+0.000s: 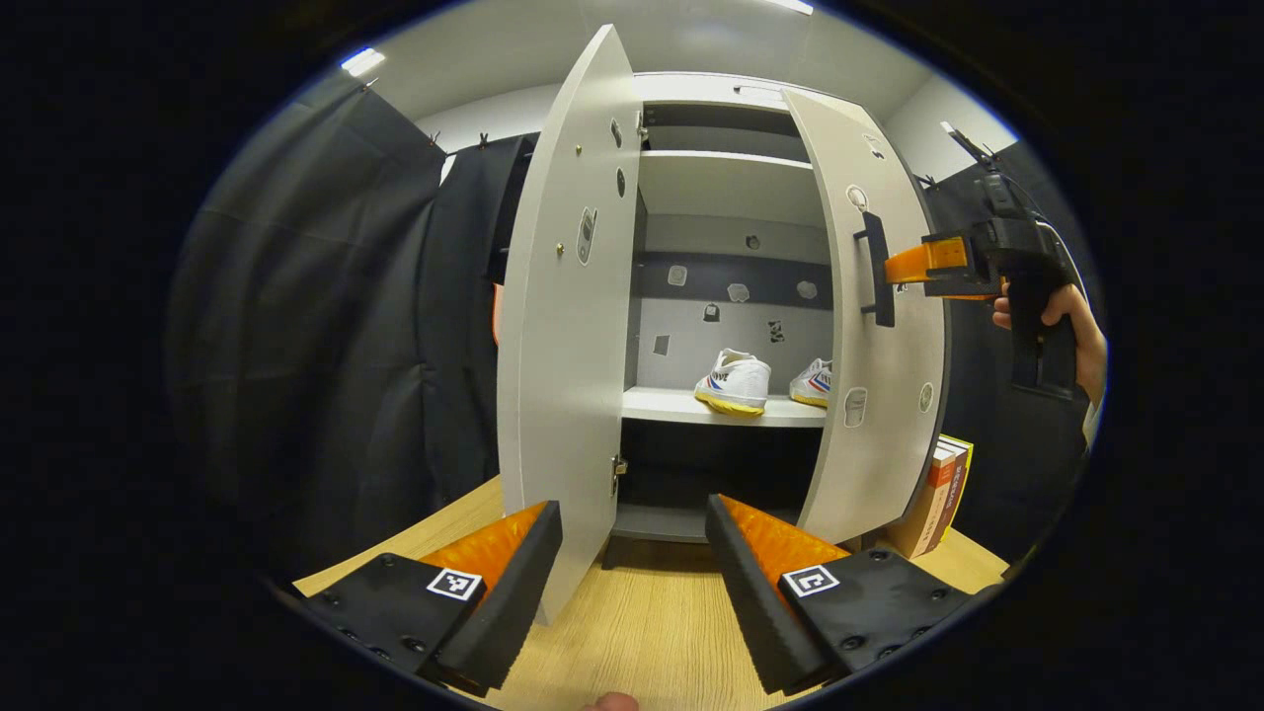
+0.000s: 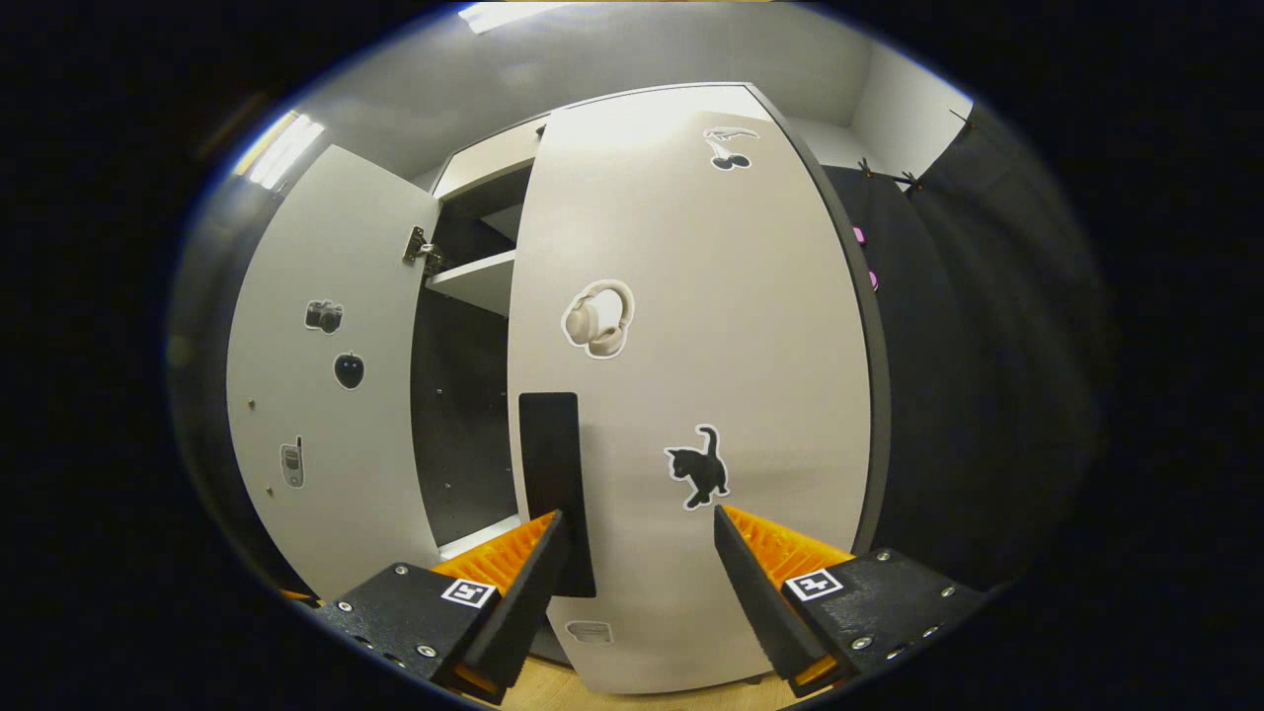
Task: Grab one shoe with the right hand and put it into the shoe cabinet, grab the other shoe with the left hand and put it into the shoe cabinet; then close the right door with the right hand and the left door with the left hand.
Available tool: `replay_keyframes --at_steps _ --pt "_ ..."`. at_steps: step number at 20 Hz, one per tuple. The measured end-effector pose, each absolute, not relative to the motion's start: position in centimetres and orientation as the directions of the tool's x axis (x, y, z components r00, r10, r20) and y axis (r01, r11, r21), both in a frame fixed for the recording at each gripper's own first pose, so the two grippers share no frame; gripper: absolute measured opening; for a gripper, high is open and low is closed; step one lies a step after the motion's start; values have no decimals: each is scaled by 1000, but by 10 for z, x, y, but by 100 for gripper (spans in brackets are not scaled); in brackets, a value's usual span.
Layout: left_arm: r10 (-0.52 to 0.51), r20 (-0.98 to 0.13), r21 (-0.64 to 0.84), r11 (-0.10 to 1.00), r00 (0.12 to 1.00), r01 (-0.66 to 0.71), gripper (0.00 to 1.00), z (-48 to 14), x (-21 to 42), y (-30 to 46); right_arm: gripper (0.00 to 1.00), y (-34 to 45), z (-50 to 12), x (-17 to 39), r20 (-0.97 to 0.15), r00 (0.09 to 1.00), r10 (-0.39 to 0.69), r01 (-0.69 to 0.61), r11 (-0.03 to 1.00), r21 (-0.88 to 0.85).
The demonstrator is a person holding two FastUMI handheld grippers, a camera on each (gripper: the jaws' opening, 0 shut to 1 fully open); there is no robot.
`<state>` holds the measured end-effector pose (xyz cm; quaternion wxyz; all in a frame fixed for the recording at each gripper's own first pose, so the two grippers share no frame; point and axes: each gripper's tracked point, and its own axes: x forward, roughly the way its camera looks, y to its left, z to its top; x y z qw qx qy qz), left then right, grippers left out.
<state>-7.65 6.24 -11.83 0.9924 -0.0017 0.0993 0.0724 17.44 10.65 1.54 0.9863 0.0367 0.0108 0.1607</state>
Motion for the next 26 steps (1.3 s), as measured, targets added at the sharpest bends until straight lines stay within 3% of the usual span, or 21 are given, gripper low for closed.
replay_keyframes --at_steps 15,26 --pt "136 -206 -12 990 969 -141 95 -124 -69 70 91 118 8 191 -29 961 276 -276 961 10" --pt "128 -201 -22 991 971 -135 95 -120 -69 62 92 80 8 101 12 971 240 -240 971 -21"
